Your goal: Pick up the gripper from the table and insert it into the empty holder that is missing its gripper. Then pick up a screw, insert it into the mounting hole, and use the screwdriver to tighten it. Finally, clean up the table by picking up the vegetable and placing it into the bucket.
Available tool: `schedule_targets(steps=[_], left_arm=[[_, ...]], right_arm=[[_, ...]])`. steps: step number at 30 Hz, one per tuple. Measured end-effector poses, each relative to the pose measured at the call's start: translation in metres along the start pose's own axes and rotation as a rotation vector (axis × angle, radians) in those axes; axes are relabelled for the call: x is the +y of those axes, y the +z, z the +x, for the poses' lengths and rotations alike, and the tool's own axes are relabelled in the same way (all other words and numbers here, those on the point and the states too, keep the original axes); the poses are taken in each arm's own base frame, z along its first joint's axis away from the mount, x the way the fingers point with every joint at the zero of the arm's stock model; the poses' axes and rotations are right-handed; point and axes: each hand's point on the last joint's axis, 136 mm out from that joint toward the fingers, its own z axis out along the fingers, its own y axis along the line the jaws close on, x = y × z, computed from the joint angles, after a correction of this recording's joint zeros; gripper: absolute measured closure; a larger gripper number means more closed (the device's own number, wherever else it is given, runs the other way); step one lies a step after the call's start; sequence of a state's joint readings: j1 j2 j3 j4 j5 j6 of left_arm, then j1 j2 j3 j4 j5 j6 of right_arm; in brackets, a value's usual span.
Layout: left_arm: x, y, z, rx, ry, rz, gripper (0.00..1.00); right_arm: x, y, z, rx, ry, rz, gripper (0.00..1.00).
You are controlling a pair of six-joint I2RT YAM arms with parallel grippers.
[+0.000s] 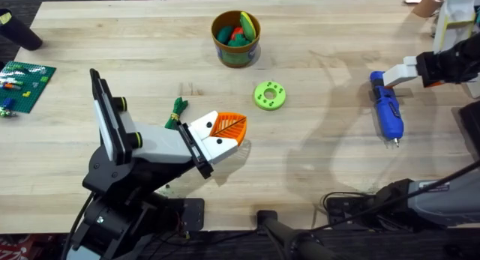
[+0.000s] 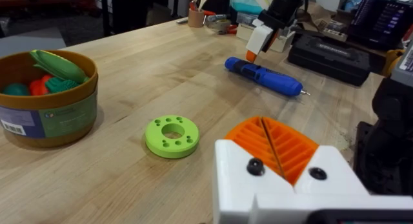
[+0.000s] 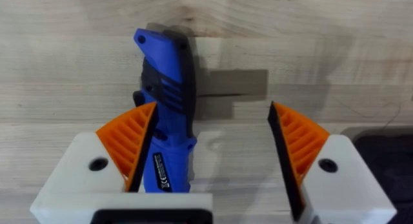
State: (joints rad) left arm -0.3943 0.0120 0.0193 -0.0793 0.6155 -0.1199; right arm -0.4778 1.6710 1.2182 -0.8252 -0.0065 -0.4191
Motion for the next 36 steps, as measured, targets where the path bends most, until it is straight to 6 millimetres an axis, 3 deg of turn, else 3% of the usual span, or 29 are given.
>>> schedule_targets(steps=[21, 30, 36], left_arm=[[0.000, 0.000, 0.000, 0.001, 0.000, 0.000, 0.985], [0.000, 0.000, 0.000, 0.001, 0.000, 0.000, 0.985], [0.000, 0.000, 0.000, 0.001, 0.000, 0.000, 0.985]], right_arm=[[0.028, -0.005, -0.007, -0.021, 0.045, -0.131, 0.004], [0.053, 0.028, -0.009, 0.060, -0.021, -0.165, 0.004], [0.064, 0.039, -0.005, 0.134, -0.085, -0.061, 0.004]])
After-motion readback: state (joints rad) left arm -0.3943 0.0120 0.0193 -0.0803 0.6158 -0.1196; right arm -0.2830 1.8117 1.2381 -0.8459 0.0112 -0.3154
